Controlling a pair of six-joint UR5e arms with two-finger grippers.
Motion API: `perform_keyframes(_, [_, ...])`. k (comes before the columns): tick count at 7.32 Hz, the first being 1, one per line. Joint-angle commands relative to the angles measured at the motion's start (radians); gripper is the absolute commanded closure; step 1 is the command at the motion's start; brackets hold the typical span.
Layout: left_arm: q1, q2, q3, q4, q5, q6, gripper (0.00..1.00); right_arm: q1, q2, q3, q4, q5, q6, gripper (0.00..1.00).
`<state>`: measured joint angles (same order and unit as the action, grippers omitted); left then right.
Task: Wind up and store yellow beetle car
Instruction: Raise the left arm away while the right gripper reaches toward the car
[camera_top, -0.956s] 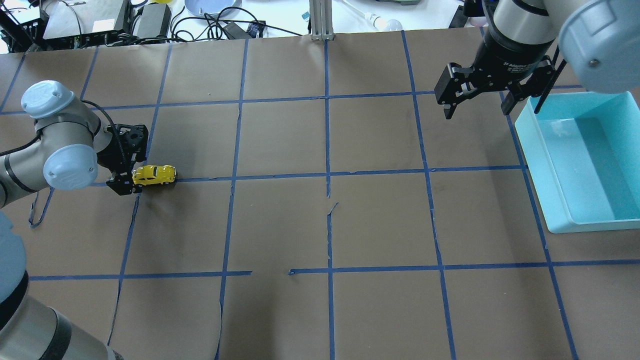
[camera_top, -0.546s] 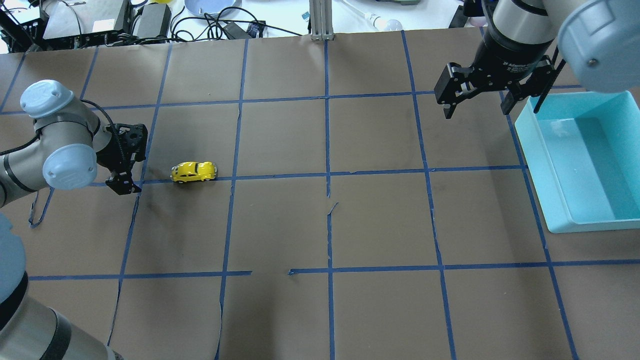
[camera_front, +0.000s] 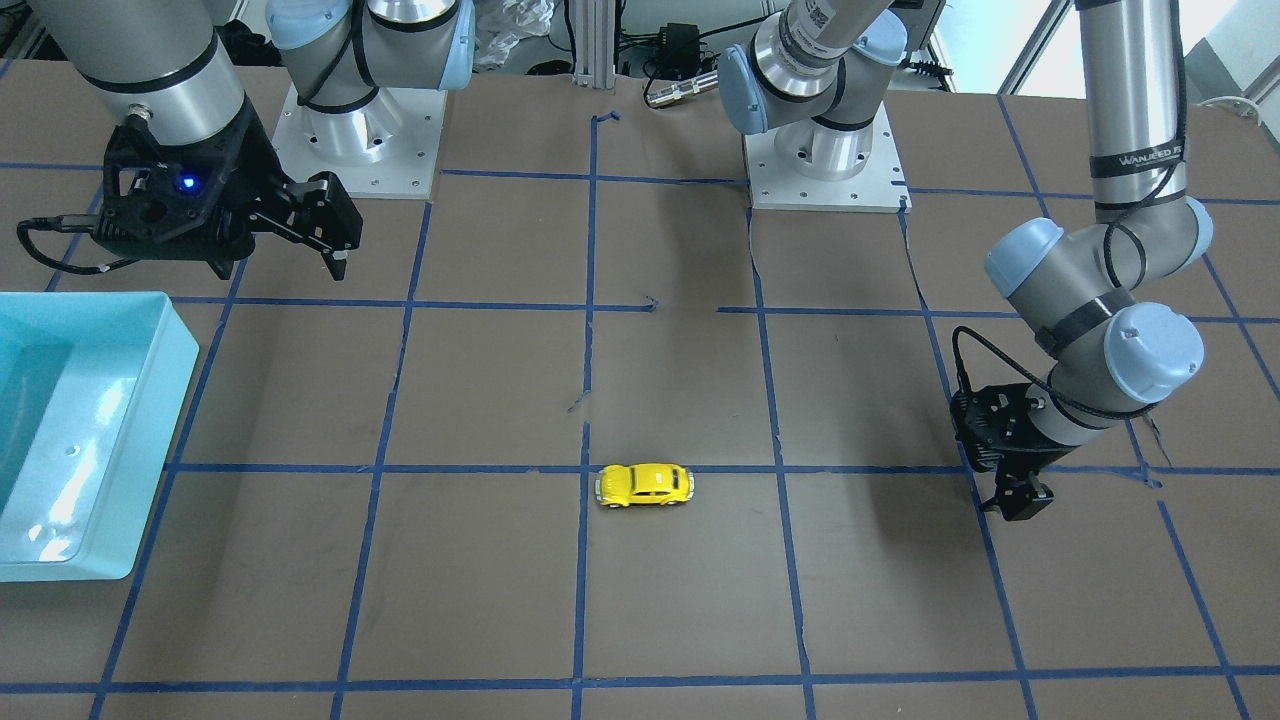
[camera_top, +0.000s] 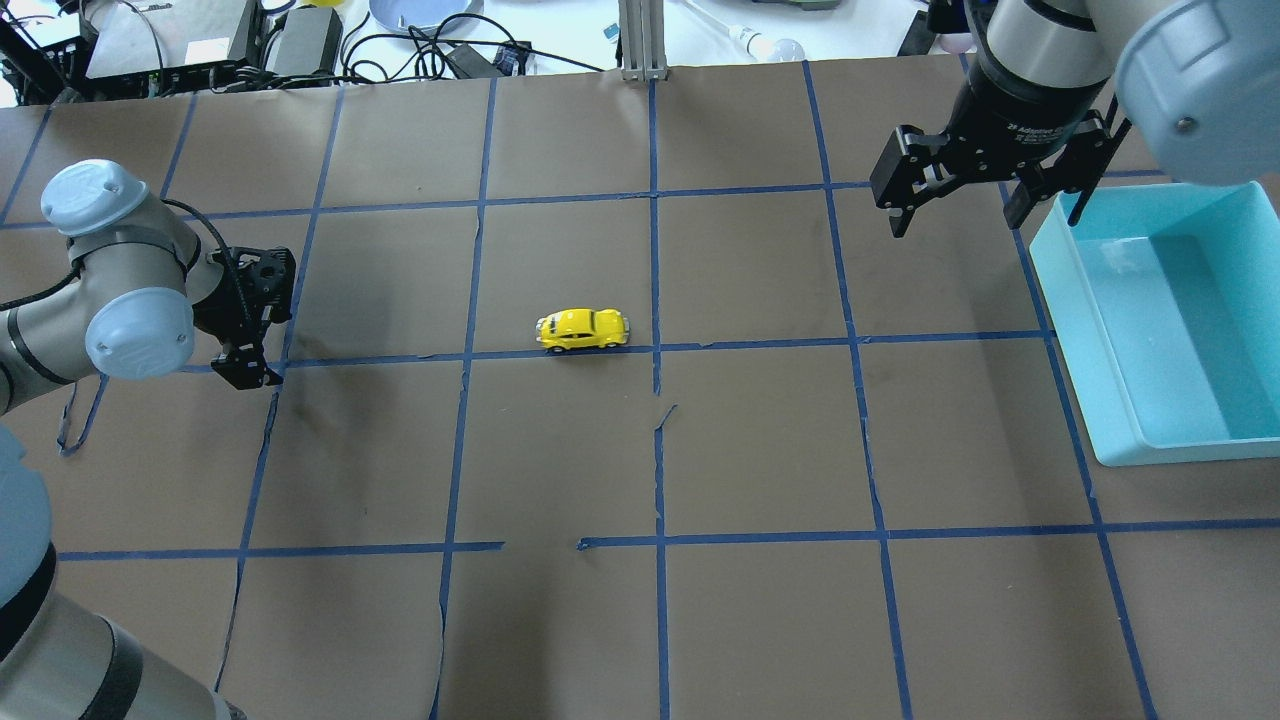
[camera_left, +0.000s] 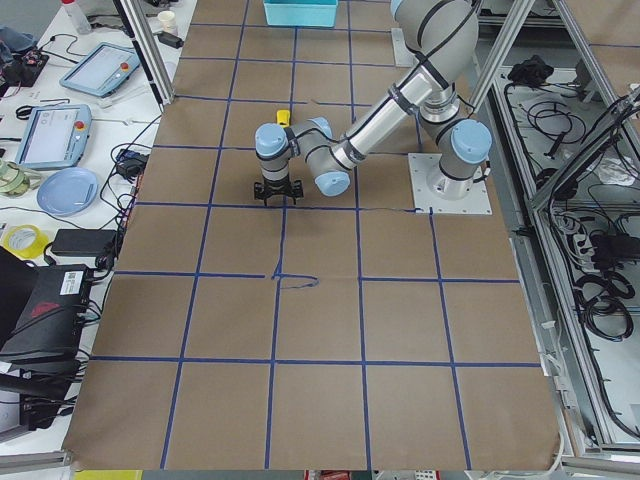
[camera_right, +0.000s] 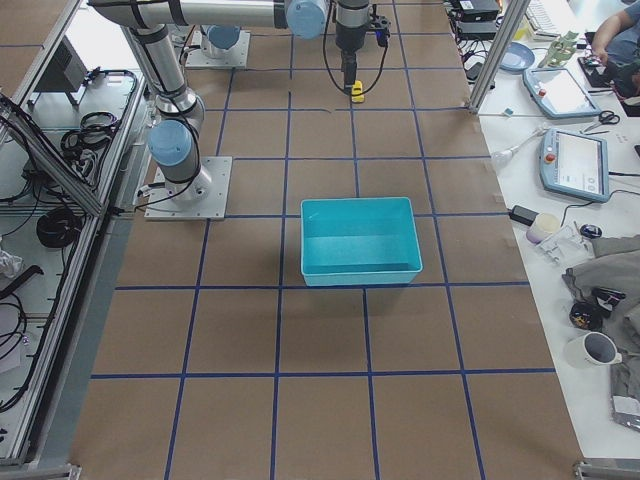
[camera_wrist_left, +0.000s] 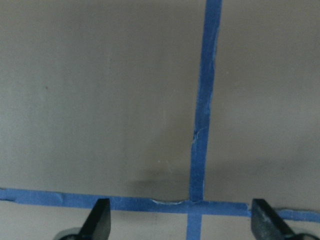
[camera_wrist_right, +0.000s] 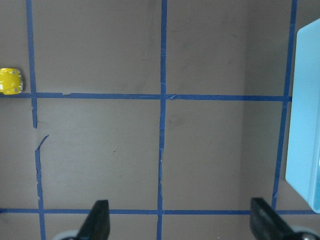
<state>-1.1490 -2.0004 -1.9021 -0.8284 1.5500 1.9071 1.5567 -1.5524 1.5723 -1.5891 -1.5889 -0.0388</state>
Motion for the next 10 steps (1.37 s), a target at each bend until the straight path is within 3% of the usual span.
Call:
perform_keyframes(1, [0.000,0.000,0.000,0.000,-0.001,0.000,0.00,-0.003,0.002,0.000,-0.002,-0.005,-0.001,0.00])
perform_keyframes(4, [0.000,0.000,0.002,0.000,0.001,0.001,0.00,-0.016,0.011,0.001,0.001,0.001,-0.007,0.00])
perform_keyframes(5, [0.000,0.000,0.002,0.014,0.001,0.003,0.00,-0.009,0.030,0.002,-0.005,0.006,-0.098,0.00])
perform_keyframes(7, [-0.006,0.020,0.003,0.043,-0.007,-0.032,0.00,0.000,0.125,0.005,-0.139,0.007,-0.499,0.00])
perform_keyframes(10, [-0.099,0.138,0.055,0.011,-0.007,-0.470,0.00,0.008,0.248,0.099,-0.378,0.012,-0.903,0.00])
